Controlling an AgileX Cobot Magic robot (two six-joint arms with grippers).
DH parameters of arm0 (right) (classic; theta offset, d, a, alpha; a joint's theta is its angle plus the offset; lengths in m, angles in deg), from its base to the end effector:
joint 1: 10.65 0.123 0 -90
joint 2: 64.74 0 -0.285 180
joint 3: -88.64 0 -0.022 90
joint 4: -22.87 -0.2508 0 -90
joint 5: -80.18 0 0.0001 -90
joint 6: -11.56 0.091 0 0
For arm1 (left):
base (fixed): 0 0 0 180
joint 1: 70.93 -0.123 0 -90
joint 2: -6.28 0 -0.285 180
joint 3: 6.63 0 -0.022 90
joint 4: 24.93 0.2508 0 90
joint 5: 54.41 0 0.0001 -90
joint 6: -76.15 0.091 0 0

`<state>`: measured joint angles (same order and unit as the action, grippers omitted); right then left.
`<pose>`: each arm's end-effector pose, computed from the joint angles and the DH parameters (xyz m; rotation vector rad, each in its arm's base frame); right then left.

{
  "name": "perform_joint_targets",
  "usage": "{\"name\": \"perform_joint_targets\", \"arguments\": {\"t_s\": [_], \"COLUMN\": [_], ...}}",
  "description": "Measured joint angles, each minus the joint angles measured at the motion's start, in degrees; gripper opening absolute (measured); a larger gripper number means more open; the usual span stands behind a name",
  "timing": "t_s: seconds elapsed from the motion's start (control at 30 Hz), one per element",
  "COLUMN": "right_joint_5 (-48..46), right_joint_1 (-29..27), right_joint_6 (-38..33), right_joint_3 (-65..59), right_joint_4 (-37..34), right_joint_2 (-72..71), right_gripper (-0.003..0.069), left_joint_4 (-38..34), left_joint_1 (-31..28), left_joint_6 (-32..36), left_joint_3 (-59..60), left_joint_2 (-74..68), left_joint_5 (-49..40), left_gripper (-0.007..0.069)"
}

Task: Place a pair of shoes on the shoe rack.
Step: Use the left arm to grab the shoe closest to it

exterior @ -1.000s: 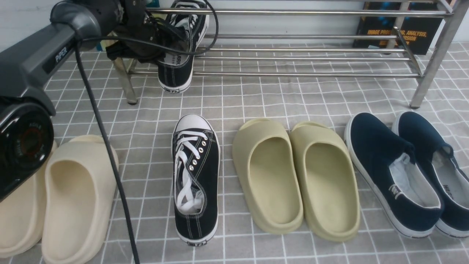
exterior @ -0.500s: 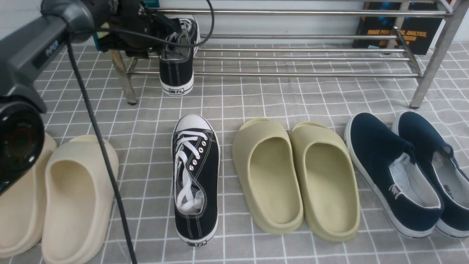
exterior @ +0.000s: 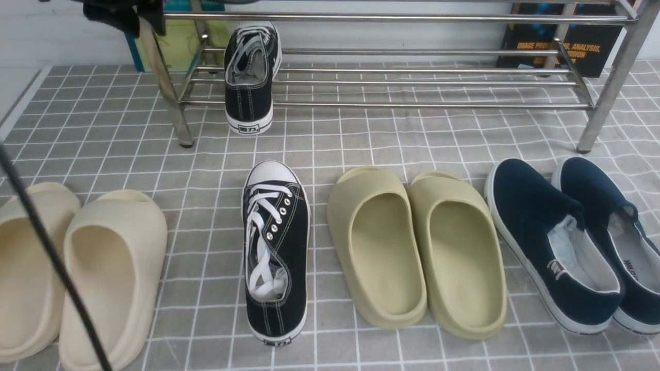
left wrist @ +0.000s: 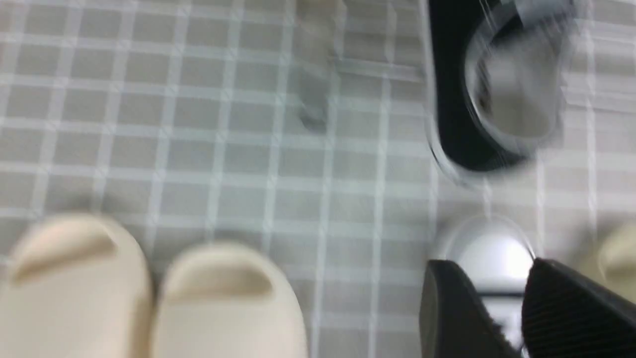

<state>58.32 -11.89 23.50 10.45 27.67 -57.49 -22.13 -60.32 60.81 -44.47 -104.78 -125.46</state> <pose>0.0523 -0.0040 0.1738 0.1638 1.8645 0.0460 0.3833 -0.0675 0.4086 -0.1028 2.5182 -0.1193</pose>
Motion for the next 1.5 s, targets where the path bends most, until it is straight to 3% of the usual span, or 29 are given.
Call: {"name": "perform_joint_targets", "arguments": {"t_s": [0.27,0.53,0.77,1.23,1.4,1.47,1.5], "right_joint_5": [0.0,0.0,0.0,0.0,0.0,0.0,0.0], "right_joint_1": [0.0,0.0,0.0,0.0,0.0,0.0,0.0], "right_joint_6": [0.0,0.0,0.0,0.0,0.0,0.0,0.0], "right_joint_3": [0.0,0.0,0.0,0.0,0.0,0.0,0.0], "right_joint_4": [0.0,0.0,0.0,0.0,0.0,0.0,0.0], "right_joint_2": [0.0,0.0,0.0,0.0,0.0,0.0,0.0], "right_gripper": [0.0246,0.0246,0.0246,0.0246,0.0246,0.0246,0.0246], "left_joint_4": [-10.3,-9.9,-5.9,-5.4,-6.7,-6.7,-6.7], "left_joint_1": [0.8,12.7,15.2,15.2,15.2,15.2,15.2], "left_joint_6": [2.5,-1.2,-6.9,-7.2,-7.2,-7.4,-7.4], "left_joint_3": [28.9,50.4,52.6,52.2,52.2,52.2,52.3], "left_joint_2": [14.3,19.8,13.7,2.0,2.2,3.0,3.4], "left_joint_5": [2.9,13.7,20.9,25.5,25.7,25.7,25.7], "left_gripper": [0.0233,0.0235,0.0237,0.0226,0.0115,0.0002,-0.0013]}}
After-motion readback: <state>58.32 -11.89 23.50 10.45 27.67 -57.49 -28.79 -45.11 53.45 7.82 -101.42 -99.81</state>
